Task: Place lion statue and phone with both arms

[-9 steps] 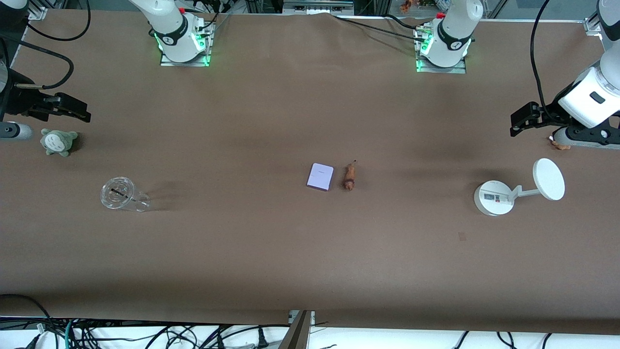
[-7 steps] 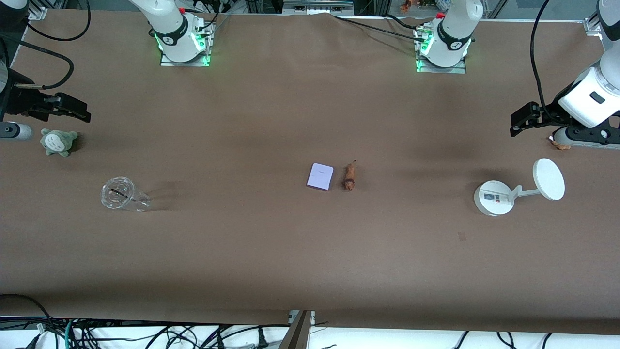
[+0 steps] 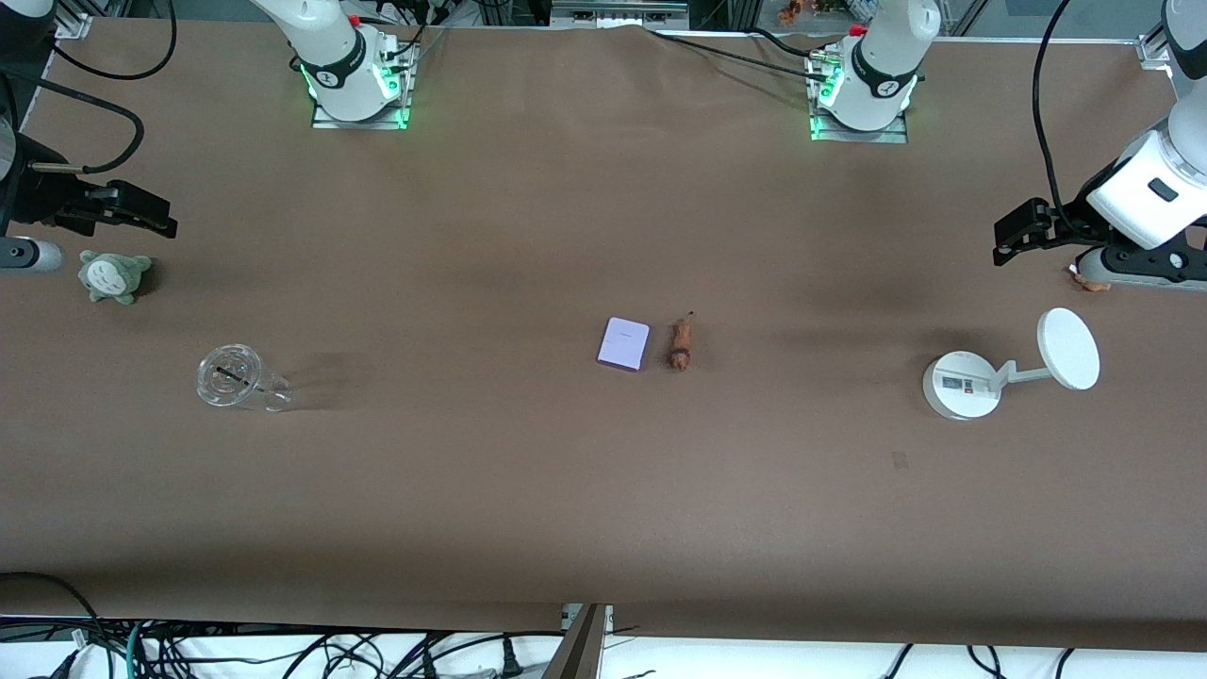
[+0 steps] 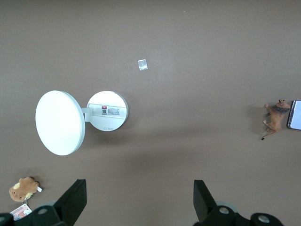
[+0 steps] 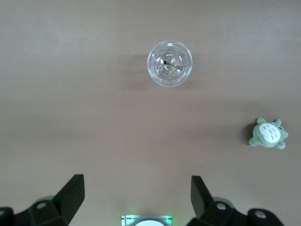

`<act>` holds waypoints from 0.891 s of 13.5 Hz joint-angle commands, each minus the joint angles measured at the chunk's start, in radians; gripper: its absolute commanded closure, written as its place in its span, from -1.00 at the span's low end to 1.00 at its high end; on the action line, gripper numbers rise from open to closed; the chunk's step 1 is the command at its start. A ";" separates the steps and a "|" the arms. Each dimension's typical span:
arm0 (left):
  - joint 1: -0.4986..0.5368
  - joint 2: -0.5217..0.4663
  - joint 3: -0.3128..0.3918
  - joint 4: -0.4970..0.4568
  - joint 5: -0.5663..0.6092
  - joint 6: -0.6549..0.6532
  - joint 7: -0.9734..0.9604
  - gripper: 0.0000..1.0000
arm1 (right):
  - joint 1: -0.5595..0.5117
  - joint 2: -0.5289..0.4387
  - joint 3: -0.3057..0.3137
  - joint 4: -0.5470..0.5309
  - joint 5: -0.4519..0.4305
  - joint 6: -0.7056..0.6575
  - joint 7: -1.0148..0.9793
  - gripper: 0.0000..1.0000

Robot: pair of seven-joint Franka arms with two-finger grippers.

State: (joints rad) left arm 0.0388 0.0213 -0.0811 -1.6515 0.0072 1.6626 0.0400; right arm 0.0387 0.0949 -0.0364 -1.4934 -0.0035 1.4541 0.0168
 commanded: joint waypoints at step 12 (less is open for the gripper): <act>-0.002 0.014 0.000 0.033 -0.012 -0.026 0.012 -1.00 | -0.016 0.012 0.016 0.018 -0.015 -0.001 -0.012 -1.00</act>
State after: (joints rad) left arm 0.0388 0.0213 -0.0811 -1.6514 0.0072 1.6625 0.0400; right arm 0.0366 0.0958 -0.0363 -1.4933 -0.0040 1.4558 0.0168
